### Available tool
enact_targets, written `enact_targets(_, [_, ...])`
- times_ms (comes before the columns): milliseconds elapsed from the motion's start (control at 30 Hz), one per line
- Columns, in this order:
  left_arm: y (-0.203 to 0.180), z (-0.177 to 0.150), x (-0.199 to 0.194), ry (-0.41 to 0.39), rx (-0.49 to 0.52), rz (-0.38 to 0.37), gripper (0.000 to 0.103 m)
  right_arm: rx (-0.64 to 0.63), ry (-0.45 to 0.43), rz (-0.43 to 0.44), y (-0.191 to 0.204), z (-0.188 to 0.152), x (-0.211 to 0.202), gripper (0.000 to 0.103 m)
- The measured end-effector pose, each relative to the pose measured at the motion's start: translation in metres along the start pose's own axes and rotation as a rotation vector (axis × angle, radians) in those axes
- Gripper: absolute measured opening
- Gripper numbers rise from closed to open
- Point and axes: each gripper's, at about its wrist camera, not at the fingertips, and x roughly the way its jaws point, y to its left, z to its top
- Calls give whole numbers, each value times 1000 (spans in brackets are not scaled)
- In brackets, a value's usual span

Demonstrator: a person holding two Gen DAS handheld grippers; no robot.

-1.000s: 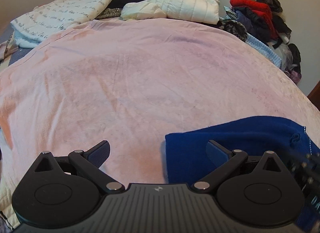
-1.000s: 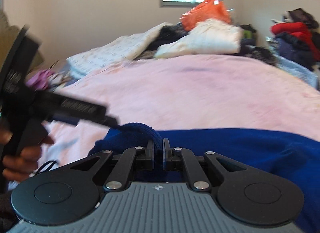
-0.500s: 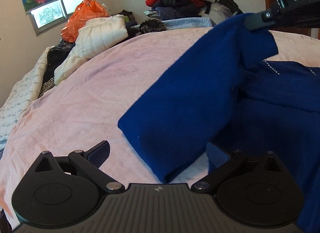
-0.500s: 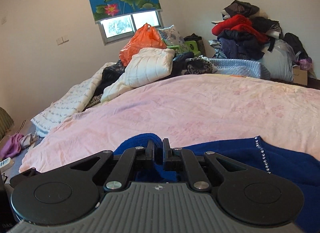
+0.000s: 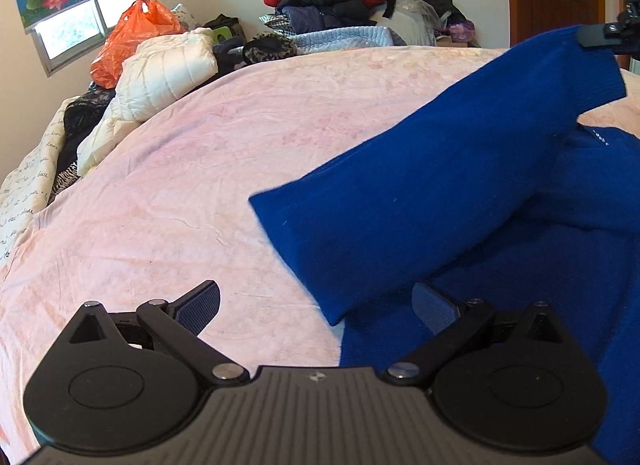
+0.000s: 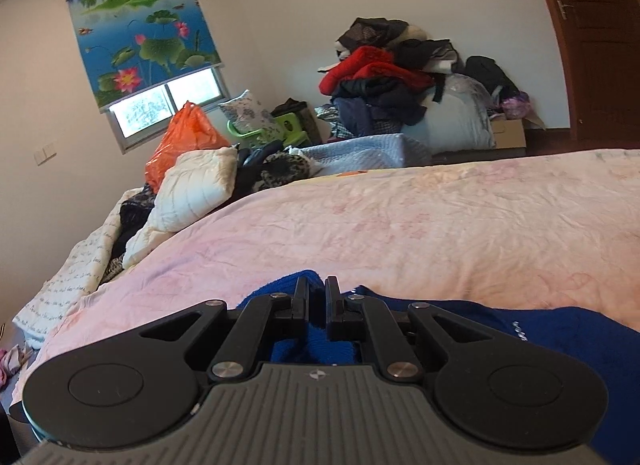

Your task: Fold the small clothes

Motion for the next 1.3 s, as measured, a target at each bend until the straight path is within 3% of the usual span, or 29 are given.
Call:
enact_targets(600, [-39,-5,1,53,23,-77,103,112,25,-118,-61,-35,-28,10])
enact_targets(1300, [-45,-11,0,97,36,-110,103,246,15,-271,-135,-60,-56,10])
